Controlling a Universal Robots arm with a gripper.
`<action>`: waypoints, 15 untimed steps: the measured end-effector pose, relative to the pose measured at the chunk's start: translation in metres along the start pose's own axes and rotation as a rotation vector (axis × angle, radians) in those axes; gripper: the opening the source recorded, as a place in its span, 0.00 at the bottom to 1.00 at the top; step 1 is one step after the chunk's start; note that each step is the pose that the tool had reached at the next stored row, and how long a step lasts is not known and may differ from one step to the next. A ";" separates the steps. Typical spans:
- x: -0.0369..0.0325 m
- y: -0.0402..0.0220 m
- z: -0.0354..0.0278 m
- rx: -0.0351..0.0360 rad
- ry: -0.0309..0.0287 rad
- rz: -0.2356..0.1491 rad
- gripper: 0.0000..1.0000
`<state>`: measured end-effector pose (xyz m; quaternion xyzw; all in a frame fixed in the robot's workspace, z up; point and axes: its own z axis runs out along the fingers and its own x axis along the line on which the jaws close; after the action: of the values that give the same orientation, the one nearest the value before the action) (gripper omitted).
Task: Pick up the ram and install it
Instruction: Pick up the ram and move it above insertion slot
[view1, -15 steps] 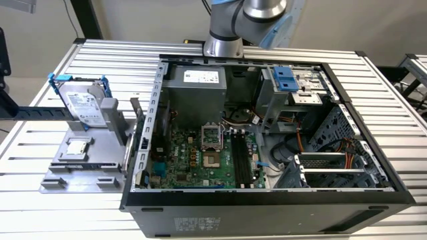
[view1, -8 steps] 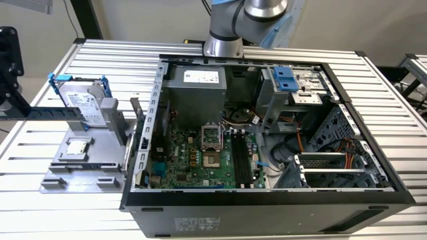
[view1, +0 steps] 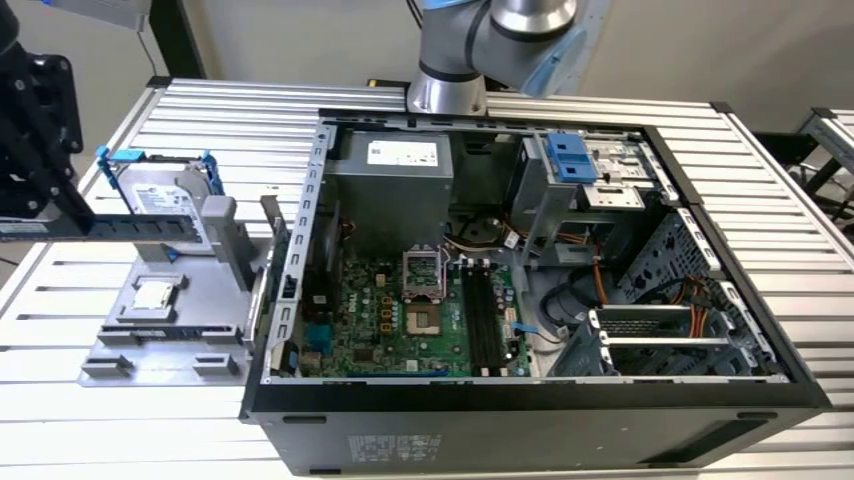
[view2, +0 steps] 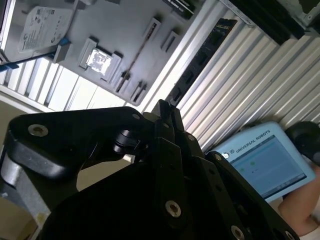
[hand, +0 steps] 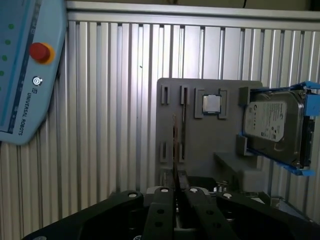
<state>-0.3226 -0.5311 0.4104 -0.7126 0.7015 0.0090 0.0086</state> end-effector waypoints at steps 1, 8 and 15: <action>0.0000 -0.0025 0.0000 -0.0002 0.0000 0.000 0.00; 0.0003 -0.0205 0.0000 -0.0017 0.0000 0.000 0.00; 0.0007 -0.0401 -0.0001 -0.0040 -0.0001 0.000 0.00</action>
<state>-0.2824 -0.5312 0.4104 -0.7126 0.7015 0.0105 0.0072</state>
